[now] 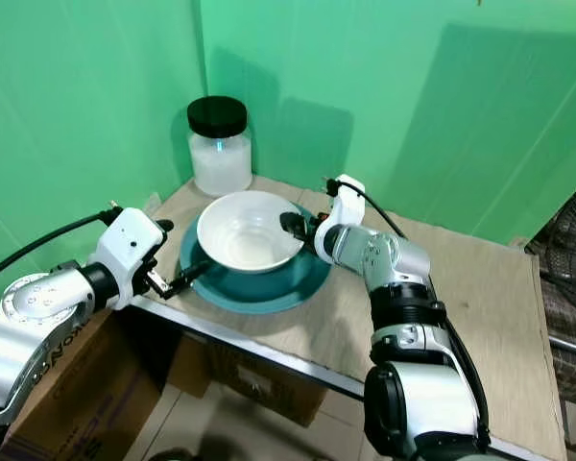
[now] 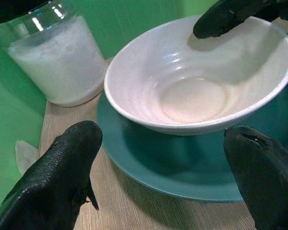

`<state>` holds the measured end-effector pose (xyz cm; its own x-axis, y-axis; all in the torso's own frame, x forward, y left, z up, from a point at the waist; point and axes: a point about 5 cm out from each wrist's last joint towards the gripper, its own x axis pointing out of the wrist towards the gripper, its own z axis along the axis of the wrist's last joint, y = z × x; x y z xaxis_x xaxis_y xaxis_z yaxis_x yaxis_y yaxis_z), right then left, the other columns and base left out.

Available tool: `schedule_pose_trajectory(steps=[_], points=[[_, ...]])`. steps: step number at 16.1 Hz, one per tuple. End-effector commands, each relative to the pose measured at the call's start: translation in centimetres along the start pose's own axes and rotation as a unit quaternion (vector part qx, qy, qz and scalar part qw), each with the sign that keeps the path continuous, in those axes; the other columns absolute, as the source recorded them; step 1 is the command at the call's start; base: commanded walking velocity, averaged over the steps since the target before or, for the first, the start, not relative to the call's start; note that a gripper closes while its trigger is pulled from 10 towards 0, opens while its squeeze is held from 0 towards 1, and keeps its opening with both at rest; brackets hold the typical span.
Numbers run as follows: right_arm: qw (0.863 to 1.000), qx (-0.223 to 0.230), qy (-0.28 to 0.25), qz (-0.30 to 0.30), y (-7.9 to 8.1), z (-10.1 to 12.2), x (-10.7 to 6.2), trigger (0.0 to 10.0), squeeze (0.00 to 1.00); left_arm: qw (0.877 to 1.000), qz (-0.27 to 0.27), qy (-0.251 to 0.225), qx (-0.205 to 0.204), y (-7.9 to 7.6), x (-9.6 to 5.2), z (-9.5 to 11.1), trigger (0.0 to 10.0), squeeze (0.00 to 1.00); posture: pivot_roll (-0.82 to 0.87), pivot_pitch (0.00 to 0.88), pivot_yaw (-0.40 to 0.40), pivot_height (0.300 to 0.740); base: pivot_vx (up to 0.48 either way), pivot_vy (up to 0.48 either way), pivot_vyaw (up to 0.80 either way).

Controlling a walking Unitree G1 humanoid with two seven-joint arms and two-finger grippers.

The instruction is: Setting the table

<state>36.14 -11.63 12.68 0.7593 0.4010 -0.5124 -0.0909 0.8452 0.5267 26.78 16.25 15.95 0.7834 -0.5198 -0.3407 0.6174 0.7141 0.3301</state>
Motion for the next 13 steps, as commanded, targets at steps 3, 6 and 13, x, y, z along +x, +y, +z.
schedule_pose_trajectory(steps=[3, 6, 13], points=[[1.000, 0.005, 0.011, -0.001, -0.11, -0.11, 0.18, 0.0, 0.00, 1.000, 0.005, 0.007, 0.002, 0.00, 0.02, -0.14, 10.0, 0.00, 0.07, 0.000, -0.068, 0.740, 0.000, 0.000, 0.00], [1.000, -0.001, 0.020, -0.008, -0.37, -0.28, 0.41, 0.0, 0.00, 1.000, 0.003, 0.001, 0.001, -0.07, -0.03, 0.05, 10.0, 0.00, 0.08, 0.000, -0.073, 0.740, 0.000, 0.000, 0.00], [1.000, 0.003, 0.022, -0.018, -0.97, -0.10, 0.47, 0.0, 0.00, 1.000, 0.002, -0.004, 0.004, -0.12, 0.13, 0.24, 10.0, 0.00, 0.08, 0.000, -0.078, 0.740, 0.000, 0.000, 0.00]])
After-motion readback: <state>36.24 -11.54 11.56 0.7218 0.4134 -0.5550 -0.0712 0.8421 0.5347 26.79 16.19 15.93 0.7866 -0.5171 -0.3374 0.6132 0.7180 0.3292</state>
